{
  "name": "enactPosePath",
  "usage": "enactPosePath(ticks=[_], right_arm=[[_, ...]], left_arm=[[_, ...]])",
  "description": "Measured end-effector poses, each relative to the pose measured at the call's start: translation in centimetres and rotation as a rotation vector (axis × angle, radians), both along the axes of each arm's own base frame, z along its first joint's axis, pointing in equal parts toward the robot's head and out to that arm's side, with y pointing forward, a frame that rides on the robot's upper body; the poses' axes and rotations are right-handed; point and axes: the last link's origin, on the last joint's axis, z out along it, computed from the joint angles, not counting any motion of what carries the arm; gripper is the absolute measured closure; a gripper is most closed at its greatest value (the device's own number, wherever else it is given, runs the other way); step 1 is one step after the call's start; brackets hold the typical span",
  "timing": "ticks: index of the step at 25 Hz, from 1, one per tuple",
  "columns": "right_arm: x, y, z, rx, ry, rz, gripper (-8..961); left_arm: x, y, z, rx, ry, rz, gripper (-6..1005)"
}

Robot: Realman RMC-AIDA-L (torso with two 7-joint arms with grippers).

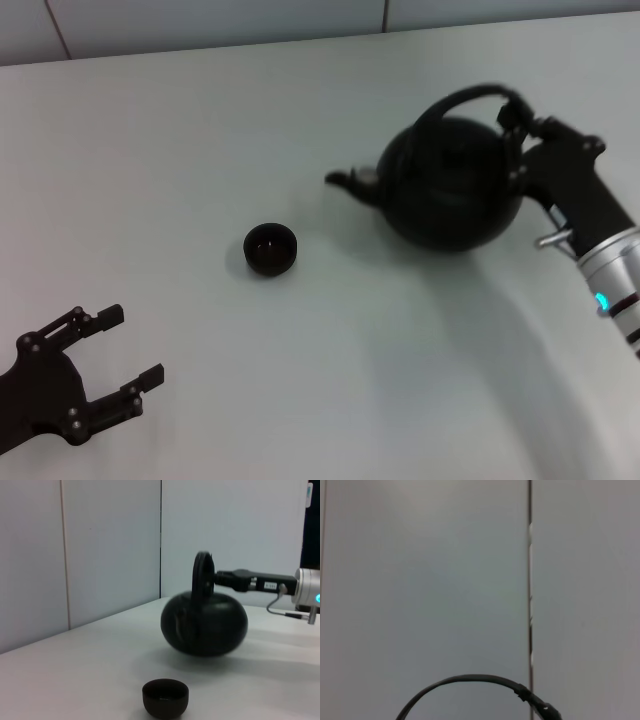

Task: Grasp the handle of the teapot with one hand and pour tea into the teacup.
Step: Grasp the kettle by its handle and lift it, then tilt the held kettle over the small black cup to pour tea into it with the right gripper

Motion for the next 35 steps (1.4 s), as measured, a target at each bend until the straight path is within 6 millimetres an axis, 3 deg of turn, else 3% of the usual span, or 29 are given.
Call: enactPosePath(ticks=[3, 14, 22, 28, 35], right_arm=[[-0.3, 1.4, 1.1, 0.011, 0.042, 0.024, 866], [-1.4, 3.6, 1.3, -0.026, 0.03, 0.067, 866], [-2.9, 6.8, 1.9, -0.238, 0.014, 0.166, 866], [-4.4, 8.2, 1.1, -0.339, -0.048, 0.21, 866], [-4.5, 8.6, 1.1, -0.34, -0.092, 0.218, 866]], left_arm=[[0.1, 0.0, -0.1, -0.001, -0.003, 0.0, 197], [0.3, 0.1, -0.4, -0.006, -0.014, 0.001, 197], [0.3, 0.1, -0.4, -0.001, -0.017, 0.003, 197], [0.3, 0.1, -0.3, 0.004, -0.019, 0.004, 197], [0.3, 0.1, -0.3, 0.007, -0.021, 0.005, 197]])
